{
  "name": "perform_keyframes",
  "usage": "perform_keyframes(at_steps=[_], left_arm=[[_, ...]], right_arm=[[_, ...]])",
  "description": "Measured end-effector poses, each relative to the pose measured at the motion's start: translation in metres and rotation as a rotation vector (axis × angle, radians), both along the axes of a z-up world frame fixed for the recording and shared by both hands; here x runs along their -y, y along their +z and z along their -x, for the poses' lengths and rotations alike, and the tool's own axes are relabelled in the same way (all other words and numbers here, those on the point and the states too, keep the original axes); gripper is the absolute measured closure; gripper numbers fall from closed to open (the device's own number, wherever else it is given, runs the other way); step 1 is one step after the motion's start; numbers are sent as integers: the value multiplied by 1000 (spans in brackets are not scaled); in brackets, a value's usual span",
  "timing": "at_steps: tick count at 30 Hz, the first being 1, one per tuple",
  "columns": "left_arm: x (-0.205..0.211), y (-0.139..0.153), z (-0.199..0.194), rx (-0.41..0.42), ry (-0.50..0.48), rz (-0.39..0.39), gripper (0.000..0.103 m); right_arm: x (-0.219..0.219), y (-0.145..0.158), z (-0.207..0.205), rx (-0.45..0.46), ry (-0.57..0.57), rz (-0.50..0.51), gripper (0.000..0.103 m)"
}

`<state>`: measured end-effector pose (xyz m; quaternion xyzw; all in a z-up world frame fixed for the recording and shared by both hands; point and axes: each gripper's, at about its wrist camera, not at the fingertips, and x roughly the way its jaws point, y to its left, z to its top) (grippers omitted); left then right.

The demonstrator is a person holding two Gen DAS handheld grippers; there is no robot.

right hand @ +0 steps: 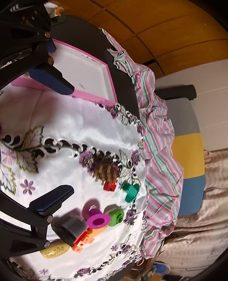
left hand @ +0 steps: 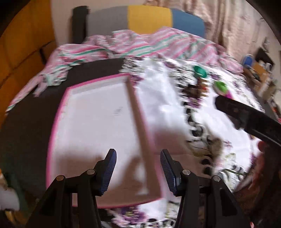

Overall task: Organize rigid objects
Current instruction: 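Close the left tool on the brown comb clip while the right tool grasps the red puzzle piece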

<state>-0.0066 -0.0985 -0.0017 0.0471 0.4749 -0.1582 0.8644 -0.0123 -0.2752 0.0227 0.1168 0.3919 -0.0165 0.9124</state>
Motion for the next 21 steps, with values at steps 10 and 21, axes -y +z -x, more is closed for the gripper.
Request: perform_keyframes(at_steps=[10,21], left_arm=[[42,-6,9,-87,-175,107,50],[43,-18,-2,-161,-134,138,50]], right_arm=[[65,-22,-13,-90,-122,-48,3],[95,-26,-97,-59,-95,-148,5]])
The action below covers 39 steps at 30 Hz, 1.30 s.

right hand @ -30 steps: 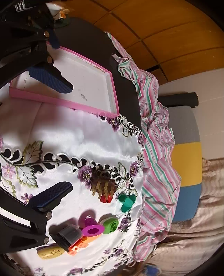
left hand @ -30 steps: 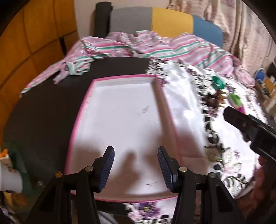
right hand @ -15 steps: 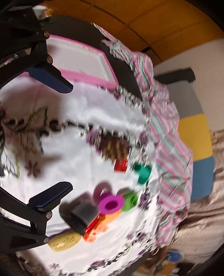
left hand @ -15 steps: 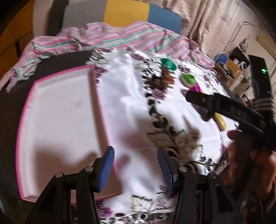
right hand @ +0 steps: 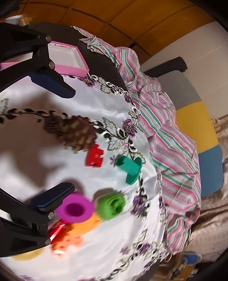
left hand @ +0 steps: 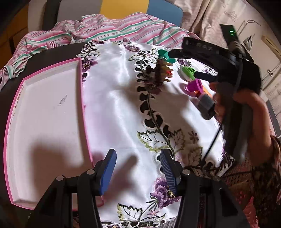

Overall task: Organize rigid objects
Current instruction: 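Close the left tool on the brown comb clip while the right tool grasps the red puzzle piece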

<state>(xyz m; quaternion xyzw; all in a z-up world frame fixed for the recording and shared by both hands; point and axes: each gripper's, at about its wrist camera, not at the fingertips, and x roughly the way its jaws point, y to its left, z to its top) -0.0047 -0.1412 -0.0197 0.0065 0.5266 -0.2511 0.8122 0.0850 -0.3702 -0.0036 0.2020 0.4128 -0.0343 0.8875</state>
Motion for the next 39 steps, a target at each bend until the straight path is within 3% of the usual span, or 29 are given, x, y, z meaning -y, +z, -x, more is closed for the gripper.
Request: perform_keyframes(at_steps=[6,9,11,13,16,20,22,23,24,29,32,39], left_arm=[[-1,1,-4,20,21,-7,50],[-5,3,-9,35,61,13,50],[-8,4,-14,21,87,44,50],[-11,4,-17,11,101,65,50],[-12,7,-18,26,108,66,50],[-10,7,-21,28,101,71,50],[-6,6,-24,23,95,65,50],[-4,6,-25,21,92,66,50],[-2,6,-26,22,87,69,50],[7,3,-28,21,69,63,50],[11,-1,-30,10,67,63,50],[26,3,-41,25,53,60,50]], right_arm=[[3,-20,-29,-42,39,-43,5],[-10,-25,-30,-57,139,-106,5],[-21,-20,-28,-26,239,-183,5],[-23,-9,-22,35,271,-237,5],[-1,7,-13,146,144,-209,4],[27,-9,-24,49,-34,-105,5],[37,-22,-35,-24,-87,-68,25],[42,-28,-40,-51,-100,-67,30],[45,-29,-45,-53,-107,-55,36],[41,-39,-61,-105,-75,-2,38],[35,-50,-71,-161,-35,34,45],[39,-57,-74,-162,4,-36,45]])
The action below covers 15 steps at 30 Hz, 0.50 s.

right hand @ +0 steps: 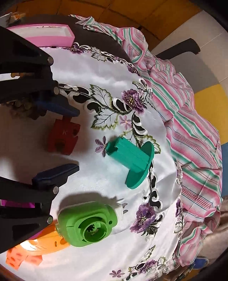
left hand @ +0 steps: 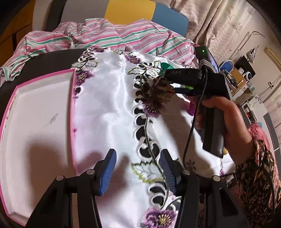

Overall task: Organize rigid objects
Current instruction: 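Close the left tool on the brown comb clip while the right tool grasps the red puzzle piece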

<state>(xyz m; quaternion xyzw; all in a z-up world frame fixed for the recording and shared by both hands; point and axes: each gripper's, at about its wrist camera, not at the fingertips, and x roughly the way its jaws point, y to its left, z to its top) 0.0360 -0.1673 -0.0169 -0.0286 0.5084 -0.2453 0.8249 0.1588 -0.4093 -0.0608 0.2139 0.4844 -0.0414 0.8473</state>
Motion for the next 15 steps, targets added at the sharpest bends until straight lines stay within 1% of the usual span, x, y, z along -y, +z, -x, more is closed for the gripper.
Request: perform_keyframes(at_steps=[3,4,7,8,10,11,12,15], left_arm=[[13,4,-12,29,-12,-17,50],[18,5,-16,40,-15,-25,50],[36,7,-31,87,-36,-50,50],[44,7,-37,94,-44,-59,50],[55,6,-47,94,-64,-51,50],[62,6,-52,96,-72,-58,50],[69,5,-56,104,-83,-64,50],[87,2,-67,145,-113,-95,49]], right_arm=[[-1,0,0,-7,9,1,45],[-3,1,-1,-11,11,4,48],[0,4,-1,-18,6,-13,63],[3,4,1,-18,-9,-34,65],[13,3,3,-12,-37,-89,73],[20,3,5,-7,-52,-130,75],[24,2,6,-6,-61,-150,77],[29,2,8,-11,-82,-166,77]])
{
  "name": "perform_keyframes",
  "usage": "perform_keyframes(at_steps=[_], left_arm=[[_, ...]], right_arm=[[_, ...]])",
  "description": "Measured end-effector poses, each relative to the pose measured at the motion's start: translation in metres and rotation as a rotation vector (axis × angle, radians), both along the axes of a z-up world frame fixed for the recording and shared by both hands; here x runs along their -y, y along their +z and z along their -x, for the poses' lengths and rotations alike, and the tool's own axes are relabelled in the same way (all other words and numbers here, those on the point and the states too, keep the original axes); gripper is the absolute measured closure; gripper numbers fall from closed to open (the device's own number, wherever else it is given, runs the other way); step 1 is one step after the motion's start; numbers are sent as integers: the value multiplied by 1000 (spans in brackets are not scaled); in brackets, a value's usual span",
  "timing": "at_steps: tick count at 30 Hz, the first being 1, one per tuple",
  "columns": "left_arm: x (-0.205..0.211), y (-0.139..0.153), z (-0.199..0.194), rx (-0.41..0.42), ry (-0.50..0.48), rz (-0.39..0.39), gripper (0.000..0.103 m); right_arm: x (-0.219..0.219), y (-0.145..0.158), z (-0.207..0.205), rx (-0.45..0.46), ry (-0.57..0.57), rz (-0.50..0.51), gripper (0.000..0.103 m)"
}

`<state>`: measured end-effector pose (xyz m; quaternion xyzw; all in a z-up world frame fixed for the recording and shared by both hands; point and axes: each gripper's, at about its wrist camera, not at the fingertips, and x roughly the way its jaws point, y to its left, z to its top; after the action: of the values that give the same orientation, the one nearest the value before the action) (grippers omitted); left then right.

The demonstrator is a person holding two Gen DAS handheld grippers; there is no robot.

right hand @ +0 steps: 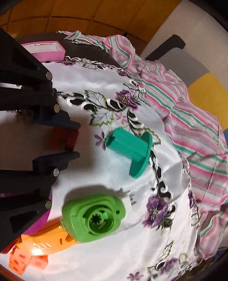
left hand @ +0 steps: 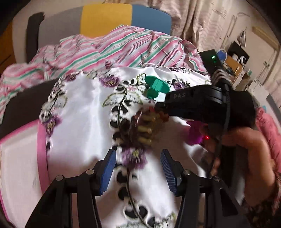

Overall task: Organize rigid objects
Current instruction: 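Close the left tool on the brown comb clip while the right tool grasps the red puzzle piece, then carry the comb clip into the tray and open the left tool while the right tool holds the puzzle piece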

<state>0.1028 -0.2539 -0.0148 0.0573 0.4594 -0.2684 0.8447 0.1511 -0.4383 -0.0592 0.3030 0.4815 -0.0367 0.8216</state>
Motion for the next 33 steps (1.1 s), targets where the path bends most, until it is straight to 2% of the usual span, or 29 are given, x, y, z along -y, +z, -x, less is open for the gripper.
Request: perform_keyframes(at_steps=[6,11,14,18,20,25,28,30,33], left_arm=[[25,-14,-26,53,-40,-82,47],[31,-25,-40,21,-66,-50,43],[32,-27,-40,4,-97,-15,63],[22,-25,-32,8,-92,-4,66],[14,-24,-28,6,-76,4,66],[-14,-23,-18,-29,-22,60,66],[-25,-23,-9,-22,-12,61,66],[-32,-24,-5,-25,-4,67,66],[-39,-25,-3,-31,11,75,66]], right_arm=[[4,-2,-1,-4,-6,-31,77],[-1,-2,-3,-8,12,-33,74],[-5,-1,-5,-3,31,-25,72],[-6,-1,-5,4,28,-23,51],[-8,-1,-6,4,36,-17,50],[-23,0,-10,5,76,75,45],[-29,0,-11,12,90,115,45],[-34,0,-12,18,111,148,40],[-48,0,-13,14,154,241,37]])
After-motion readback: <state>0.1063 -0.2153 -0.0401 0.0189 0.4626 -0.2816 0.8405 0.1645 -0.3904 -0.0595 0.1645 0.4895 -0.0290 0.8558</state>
